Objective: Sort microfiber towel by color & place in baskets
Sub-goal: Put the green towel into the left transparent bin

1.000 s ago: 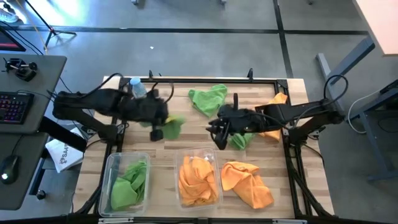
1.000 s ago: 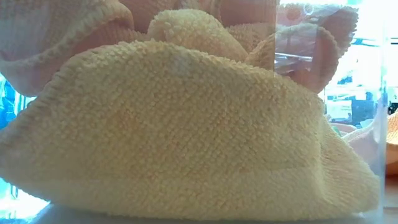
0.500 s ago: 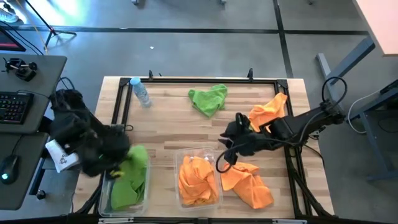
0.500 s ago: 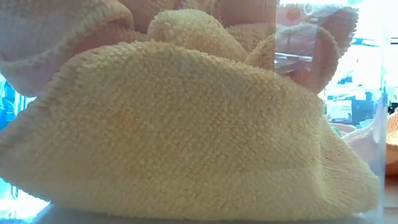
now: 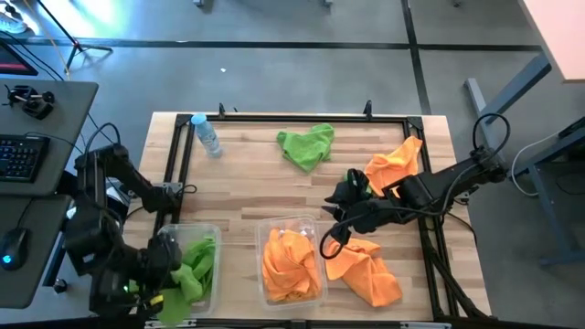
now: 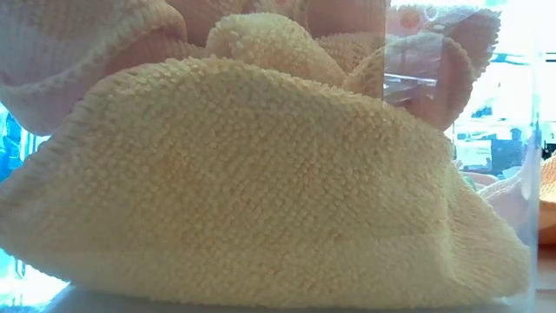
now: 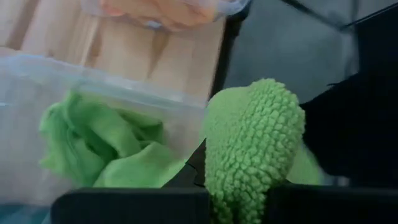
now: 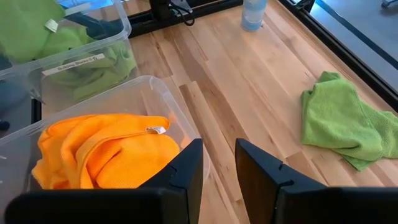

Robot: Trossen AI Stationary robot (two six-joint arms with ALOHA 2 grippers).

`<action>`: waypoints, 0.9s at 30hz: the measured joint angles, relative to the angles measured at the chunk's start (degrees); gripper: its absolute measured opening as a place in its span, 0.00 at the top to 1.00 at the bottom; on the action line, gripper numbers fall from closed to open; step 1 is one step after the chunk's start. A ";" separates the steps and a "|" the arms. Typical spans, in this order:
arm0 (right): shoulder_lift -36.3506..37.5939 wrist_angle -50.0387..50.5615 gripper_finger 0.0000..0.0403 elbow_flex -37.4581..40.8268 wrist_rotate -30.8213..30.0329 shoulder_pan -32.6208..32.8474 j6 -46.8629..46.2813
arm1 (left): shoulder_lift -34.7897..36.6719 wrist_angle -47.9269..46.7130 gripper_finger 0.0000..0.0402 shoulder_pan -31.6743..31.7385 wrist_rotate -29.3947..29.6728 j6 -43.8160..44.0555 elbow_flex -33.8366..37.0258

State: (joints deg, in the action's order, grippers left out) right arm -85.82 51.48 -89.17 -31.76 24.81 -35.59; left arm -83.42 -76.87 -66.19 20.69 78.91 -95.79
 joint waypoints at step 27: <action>-0.02 -0.48 0.78 0.04 1.32 1.98 -0.46 | -3.67 8.41 1.00 -3.18 2.38 -15.24 27.67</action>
State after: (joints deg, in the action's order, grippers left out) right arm -85.84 51.00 -89.12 -30.44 26.79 -36.05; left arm -87.09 -68.47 -69.38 23.07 63.68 -68.12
